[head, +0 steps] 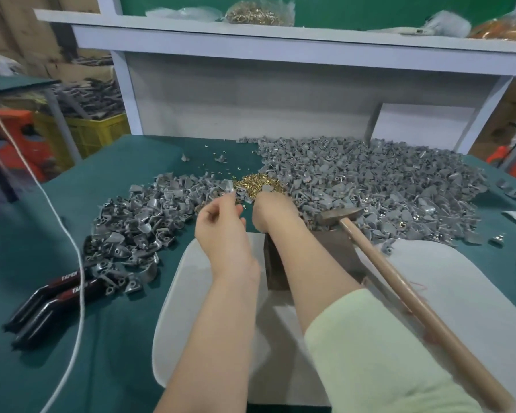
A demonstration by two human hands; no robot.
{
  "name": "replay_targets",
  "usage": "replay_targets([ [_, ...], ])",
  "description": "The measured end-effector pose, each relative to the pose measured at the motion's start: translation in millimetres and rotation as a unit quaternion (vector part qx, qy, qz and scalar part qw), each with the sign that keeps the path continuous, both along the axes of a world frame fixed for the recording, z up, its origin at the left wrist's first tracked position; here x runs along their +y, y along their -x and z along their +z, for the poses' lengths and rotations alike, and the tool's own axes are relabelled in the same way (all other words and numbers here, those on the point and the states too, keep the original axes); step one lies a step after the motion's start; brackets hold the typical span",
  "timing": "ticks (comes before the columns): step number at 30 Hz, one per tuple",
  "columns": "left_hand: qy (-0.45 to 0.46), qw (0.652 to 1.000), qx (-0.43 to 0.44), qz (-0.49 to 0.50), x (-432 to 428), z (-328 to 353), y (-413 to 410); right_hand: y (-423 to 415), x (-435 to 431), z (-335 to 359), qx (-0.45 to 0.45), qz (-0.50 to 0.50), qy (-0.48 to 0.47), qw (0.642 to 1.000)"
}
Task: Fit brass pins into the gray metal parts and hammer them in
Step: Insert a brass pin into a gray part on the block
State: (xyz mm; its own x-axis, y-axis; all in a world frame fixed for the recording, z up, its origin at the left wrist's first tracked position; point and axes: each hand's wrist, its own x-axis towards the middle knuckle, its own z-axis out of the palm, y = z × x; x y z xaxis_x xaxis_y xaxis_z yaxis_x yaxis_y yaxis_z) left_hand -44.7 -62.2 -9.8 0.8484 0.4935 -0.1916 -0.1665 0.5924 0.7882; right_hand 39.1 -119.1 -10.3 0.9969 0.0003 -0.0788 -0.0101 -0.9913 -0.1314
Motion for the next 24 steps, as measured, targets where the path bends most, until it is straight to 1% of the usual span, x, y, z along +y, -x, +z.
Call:
replay_targets([
  [4, -0.007, 1.0, -0.005, 0.0, -3.7, 0.1, 0.0, -10.3, 0.5, 0.7, 0.012, -0.032, -0.018, 0.999],
  [10, -0.017, 1.0, -0.02, 0.004, -5.4, 1.2, 1.9, -8.1, -1.9, -7.8, -0.023, -0.015, -0.033, 0.999],
  [24, -0.019, 1.0, -0.024, 0.001, -7.9, 2.0, 3.3, -3.4, -2.3, -4.8, -0.026, 0.001, -0.05, 0.998],
])
